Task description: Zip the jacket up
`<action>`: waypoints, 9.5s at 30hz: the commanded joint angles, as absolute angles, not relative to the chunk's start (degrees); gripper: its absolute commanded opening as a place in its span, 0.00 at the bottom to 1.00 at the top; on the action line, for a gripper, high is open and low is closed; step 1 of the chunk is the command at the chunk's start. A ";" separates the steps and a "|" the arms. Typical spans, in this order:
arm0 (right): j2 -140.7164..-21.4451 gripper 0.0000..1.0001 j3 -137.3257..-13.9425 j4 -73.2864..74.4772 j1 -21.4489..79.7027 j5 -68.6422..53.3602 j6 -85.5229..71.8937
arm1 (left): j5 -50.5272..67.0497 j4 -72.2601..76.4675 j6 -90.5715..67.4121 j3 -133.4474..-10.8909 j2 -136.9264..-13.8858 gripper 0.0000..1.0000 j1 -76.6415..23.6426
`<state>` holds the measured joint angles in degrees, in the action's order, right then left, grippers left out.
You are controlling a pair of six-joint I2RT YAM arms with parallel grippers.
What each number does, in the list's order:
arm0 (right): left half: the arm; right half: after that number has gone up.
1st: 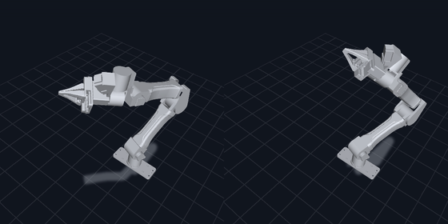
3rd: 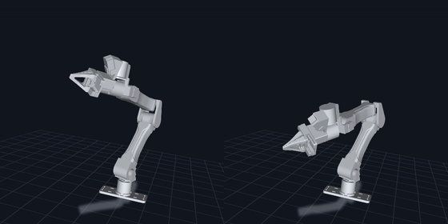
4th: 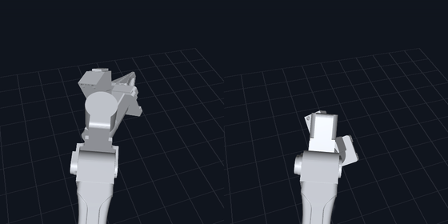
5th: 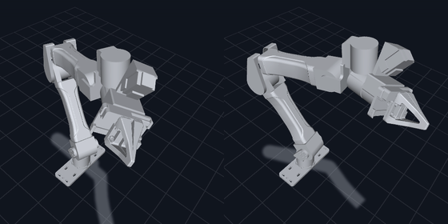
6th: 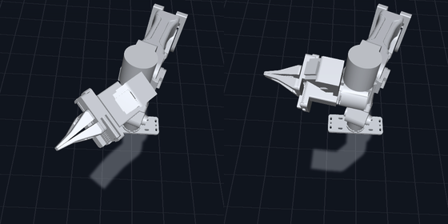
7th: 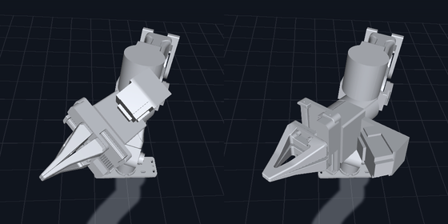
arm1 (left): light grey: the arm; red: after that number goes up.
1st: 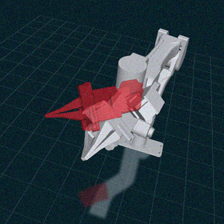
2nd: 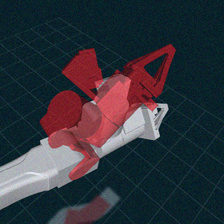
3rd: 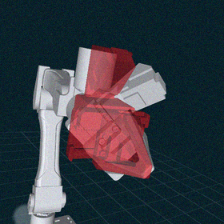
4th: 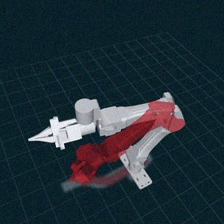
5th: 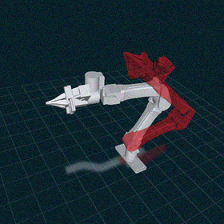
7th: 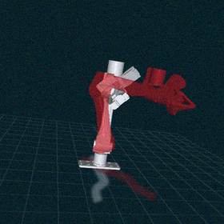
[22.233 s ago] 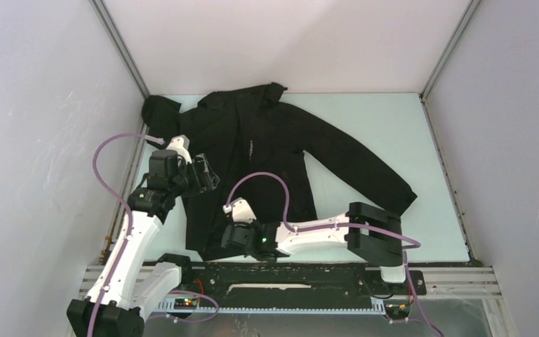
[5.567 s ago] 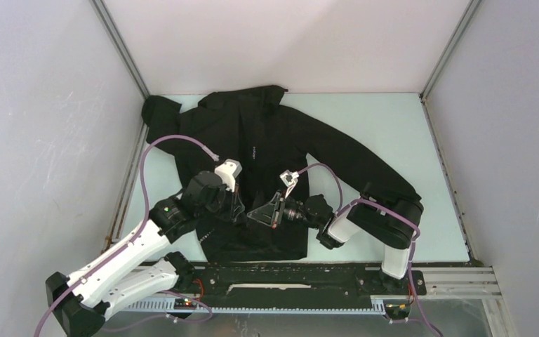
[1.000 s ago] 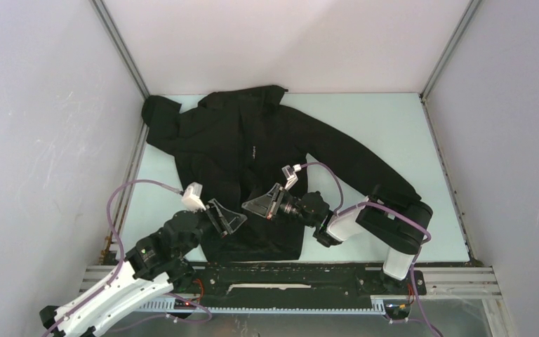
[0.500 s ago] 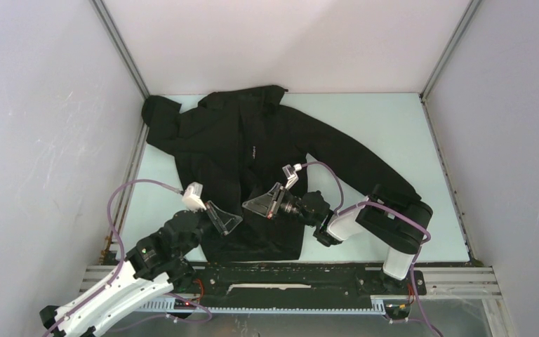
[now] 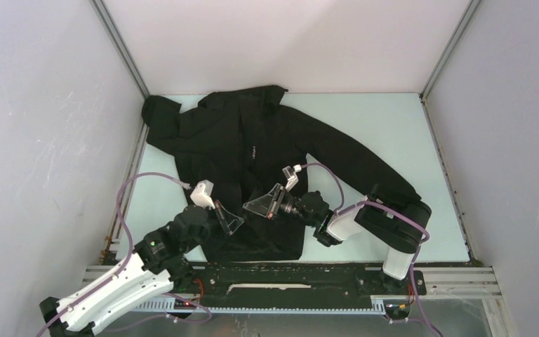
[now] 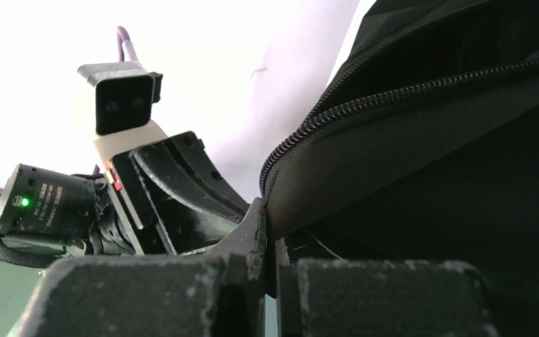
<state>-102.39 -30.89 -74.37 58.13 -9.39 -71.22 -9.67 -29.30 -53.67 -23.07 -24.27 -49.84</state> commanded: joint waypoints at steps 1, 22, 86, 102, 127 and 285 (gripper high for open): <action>-103.37 0.00 -33.42 -80.54 55.57 -5.47 -77.67 | -6.93 -30.83 -48.87 -25.49 -23.12 0.00 -49.75; -107.17 0.00 -37.88 -86.33 50.87 -15.95 -88.06 | -5.95 -34.80 -45.30 -26.69 -25.81 0.00 -49.70; -108.06 0.00 -35.08 -87.17 52.21 -17.01 -83.85 | 7.27 -21.21 -60.29 -20.83 -21.12 0.33 -30.89; -108.47 0.00 -35.29 -87.11 52.52 -17.53 -82.48 | 8.55 -23.61 -54.23 -22.07 -20.92 0.00 -30.80; -74.33 0.69 -38.85 -14.10 64.46 3.04 -16.39 | 9.50 -40.96 -52.12 -24.48 -20.09 0.00 -30.89; -88.60 0.00 -50.69 -3.33 75.48 -1.25 25.81 | 8.69 -44.29 -52.07 -21.73 -22.14 0.00 -34.35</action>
